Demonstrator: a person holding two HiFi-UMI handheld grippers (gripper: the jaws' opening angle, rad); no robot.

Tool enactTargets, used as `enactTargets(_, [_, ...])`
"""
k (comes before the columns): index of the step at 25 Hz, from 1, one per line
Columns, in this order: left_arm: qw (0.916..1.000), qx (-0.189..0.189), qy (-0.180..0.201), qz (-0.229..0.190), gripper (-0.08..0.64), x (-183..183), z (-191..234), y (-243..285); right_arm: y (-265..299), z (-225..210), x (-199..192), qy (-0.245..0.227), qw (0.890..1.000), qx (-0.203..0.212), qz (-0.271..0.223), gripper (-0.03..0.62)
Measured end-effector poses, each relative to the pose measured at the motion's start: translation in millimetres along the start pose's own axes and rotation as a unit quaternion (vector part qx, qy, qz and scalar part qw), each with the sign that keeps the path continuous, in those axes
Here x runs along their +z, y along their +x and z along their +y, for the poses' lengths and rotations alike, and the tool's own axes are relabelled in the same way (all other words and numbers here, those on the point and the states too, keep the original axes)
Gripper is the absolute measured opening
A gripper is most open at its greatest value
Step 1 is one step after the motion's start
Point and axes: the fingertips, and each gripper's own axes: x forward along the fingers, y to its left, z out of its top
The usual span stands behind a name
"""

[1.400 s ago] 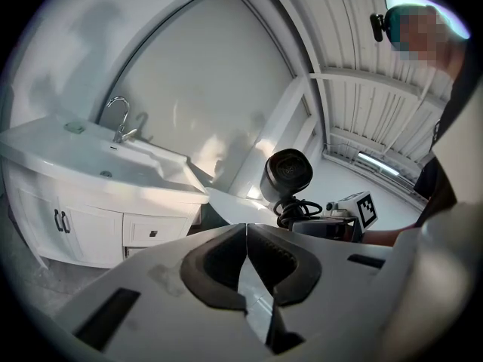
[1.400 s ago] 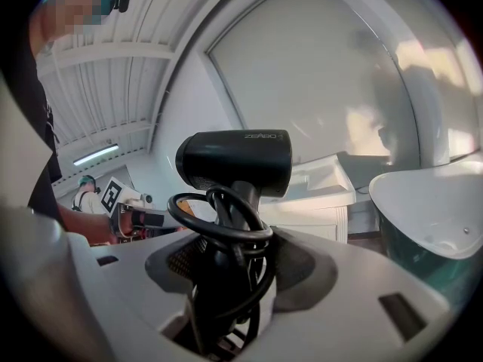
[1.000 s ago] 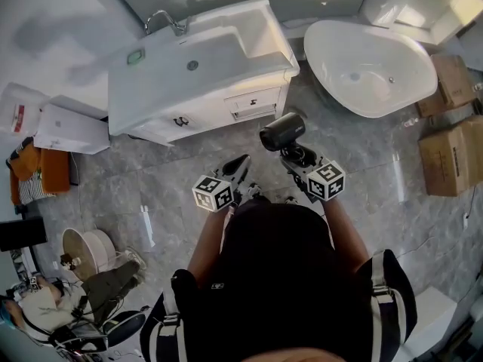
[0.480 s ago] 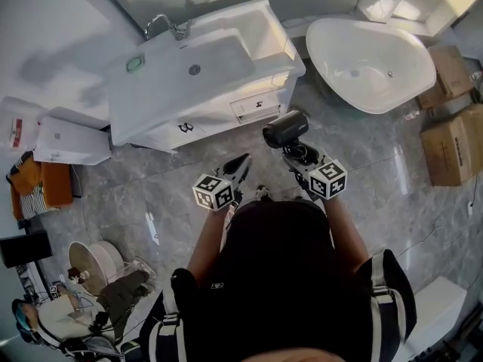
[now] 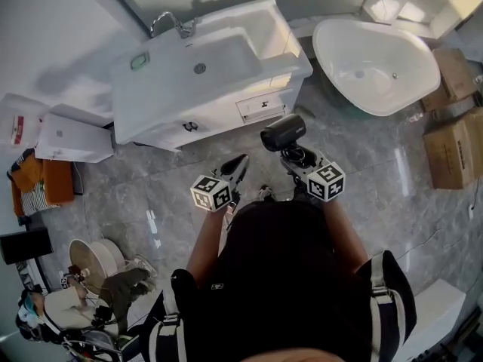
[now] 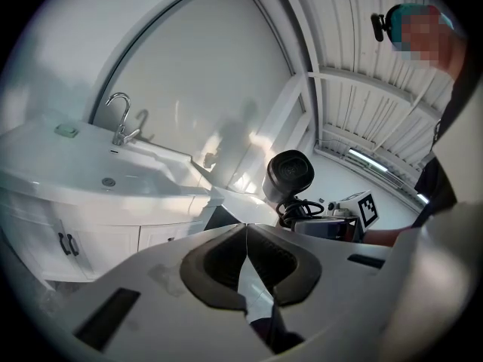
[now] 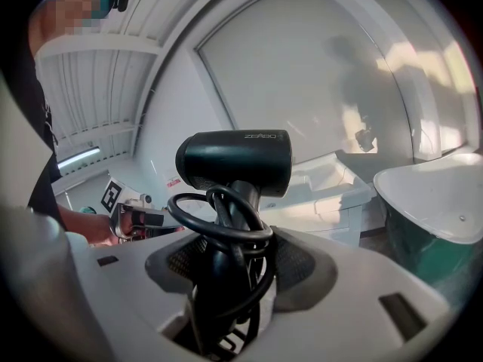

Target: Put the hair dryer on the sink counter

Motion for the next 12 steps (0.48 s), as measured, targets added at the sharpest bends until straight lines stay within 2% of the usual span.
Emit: enactTargets(12, [0.9987,0.043,-0.018,-0.020,0.017,12.7,-1.1,23.5,7.8,-30.4,24.4,-0.018,0.999,0.042,0.015,0.298])
